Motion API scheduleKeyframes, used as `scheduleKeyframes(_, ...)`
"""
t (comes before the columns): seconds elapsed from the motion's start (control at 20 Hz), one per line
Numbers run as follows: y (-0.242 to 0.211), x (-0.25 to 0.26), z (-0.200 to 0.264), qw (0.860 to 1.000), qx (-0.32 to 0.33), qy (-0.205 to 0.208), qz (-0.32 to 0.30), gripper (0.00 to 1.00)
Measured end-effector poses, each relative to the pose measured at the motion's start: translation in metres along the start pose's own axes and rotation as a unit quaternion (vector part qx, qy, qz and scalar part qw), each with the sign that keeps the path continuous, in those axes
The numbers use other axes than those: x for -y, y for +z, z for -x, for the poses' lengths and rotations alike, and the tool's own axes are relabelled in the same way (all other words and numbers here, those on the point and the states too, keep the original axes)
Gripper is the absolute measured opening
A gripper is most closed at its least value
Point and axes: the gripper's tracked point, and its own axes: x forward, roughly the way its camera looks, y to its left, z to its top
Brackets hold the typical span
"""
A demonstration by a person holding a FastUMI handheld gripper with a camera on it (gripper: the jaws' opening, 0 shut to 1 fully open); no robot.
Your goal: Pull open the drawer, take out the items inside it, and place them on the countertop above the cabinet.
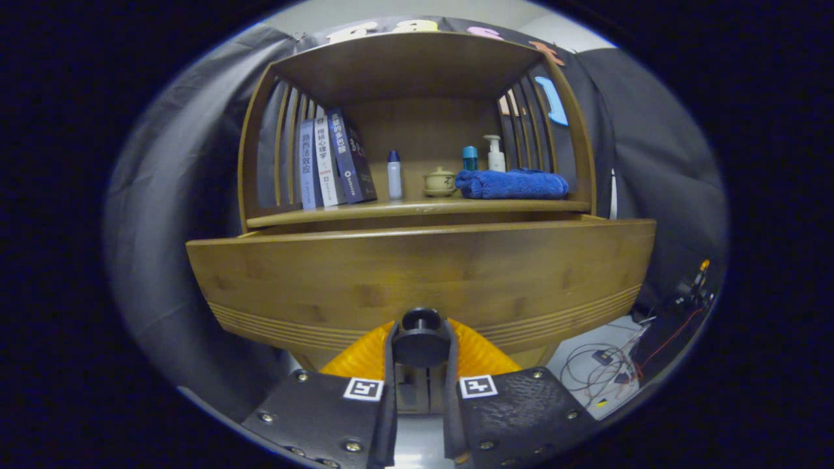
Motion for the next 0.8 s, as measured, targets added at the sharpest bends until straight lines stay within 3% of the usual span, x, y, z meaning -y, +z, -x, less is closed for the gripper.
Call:
scheduleKeyframes(0.4, -0.023, 0.002, 0.065, 0.999, -0.002, 0.019, 0.030, 0.28)
scheduleKeyframes(0.7, -0.030, 0.002, 0.072, 0.999, -0.020, 0.013, 0.041, 0.28)
scheduleKeyframes(0.75, -0.030, 0.002, 0.072, 0.998, -0.027, 0.019, 0.054, 0.30)
scheduleKeyframes(0.8, -0.030, 0.001, 0.076, 0.997, -0.029, 0.022, 0.065, 0.44)
